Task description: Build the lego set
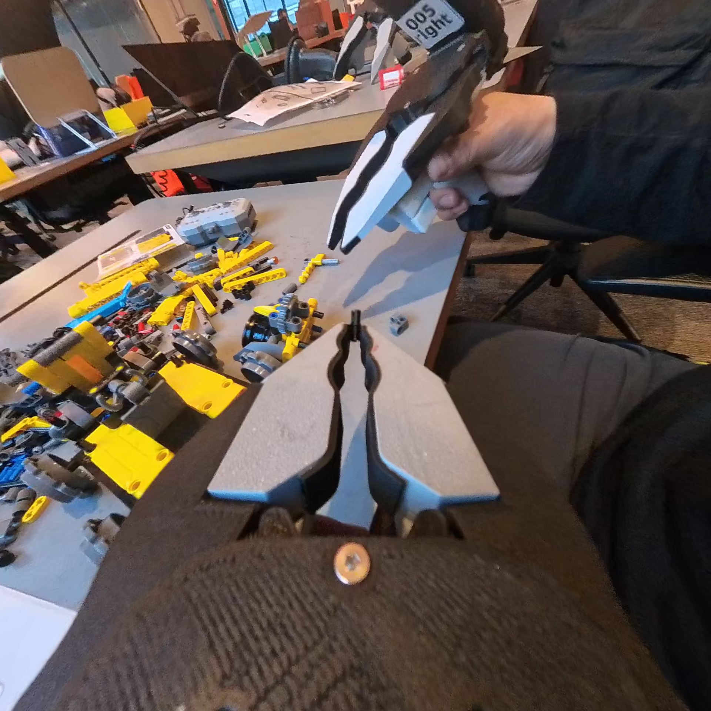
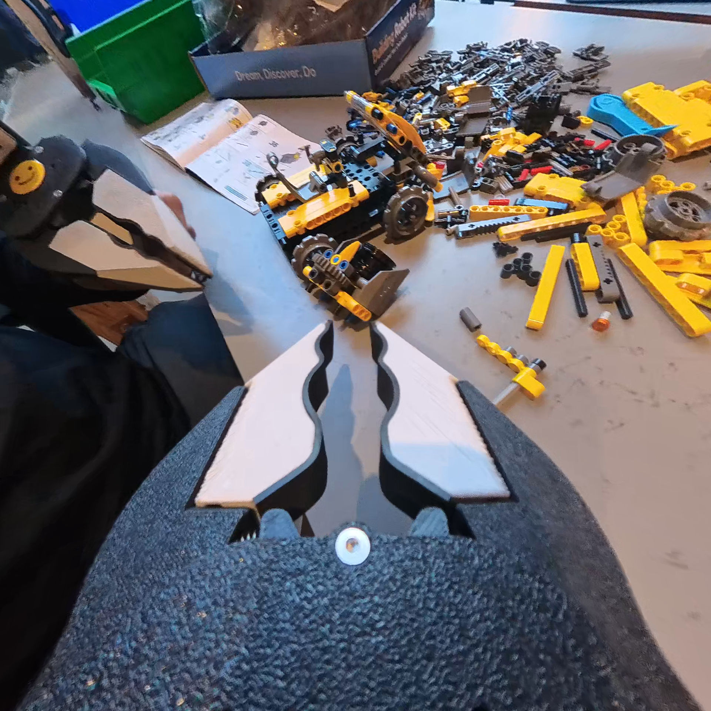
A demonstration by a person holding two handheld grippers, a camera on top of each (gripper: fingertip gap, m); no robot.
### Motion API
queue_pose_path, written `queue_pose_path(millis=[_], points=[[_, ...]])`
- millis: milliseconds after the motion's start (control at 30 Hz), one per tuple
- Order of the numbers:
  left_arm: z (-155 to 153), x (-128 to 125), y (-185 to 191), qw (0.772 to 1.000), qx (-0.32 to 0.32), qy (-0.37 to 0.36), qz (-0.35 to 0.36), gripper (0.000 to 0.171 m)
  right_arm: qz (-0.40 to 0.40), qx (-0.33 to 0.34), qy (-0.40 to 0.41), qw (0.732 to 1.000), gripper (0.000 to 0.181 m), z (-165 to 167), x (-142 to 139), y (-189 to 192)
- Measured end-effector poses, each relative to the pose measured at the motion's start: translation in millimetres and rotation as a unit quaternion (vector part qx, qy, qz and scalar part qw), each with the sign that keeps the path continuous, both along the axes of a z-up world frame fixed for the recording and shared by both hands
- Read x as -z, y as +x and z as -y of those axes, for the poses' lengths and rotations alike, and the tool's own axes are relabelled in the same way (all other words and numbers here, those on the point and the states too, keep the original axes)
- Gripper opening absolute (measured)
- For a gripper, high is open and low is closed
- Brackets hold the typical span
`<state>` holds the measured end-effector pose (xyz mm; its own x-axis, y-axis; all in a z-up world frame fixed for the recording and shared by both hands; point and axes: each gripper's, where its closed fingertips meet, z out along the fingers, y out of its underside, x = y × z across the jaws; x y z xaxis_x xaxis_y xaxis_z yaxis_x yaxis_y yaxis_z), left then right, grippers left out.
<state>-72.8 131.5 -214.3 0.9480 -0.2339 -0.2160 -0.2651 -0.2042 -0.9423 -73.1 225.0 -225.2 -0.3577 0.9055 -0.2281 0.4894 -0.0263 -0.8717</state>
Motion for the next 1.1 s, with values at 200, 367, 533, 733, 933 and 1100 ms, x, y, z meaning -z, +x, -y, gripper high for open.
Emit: queue_pose_path(millis=[200, 367, 533, 733, 933, 1100], points=[[2, -3, 0, 0.999, 0.019, -0.007, 0.049, 0.004, 0.013, 0.003, 0.017, 1.000, 0.020, -13, 4, -6], [5, 4, -2, 0.997, 0.031, -0.040, 0.066, 0.004, 0.016, 0.000, 0.012, 1.000, 0.020, -22, 3, -13], [3, 7, -5, 0.996, 0.025, -0.052, 0.073, 0.004, 0.020, 0.003, 0.027, 0.999, 0.021, -24, 10, -17], [5, 4, -12, 0.992, 0.025, -0.060, 0.107, 0.004, 0.034, -0.005, 0.065, 0.997, 0.021, -27, 18, -20], [8, 10, -20, 0.991, 0.037, -0.099, 0.085, 0.004, 0.064, -0.043, 0.147, 0.986, 0.019, -40, 19, -31], [11, 19, -31, 0.991, 0.034, -0.126, 0.042, 0.003, 0.107, -0.086, 0.185, 0.973, 0.012, -50, 34, -44]])
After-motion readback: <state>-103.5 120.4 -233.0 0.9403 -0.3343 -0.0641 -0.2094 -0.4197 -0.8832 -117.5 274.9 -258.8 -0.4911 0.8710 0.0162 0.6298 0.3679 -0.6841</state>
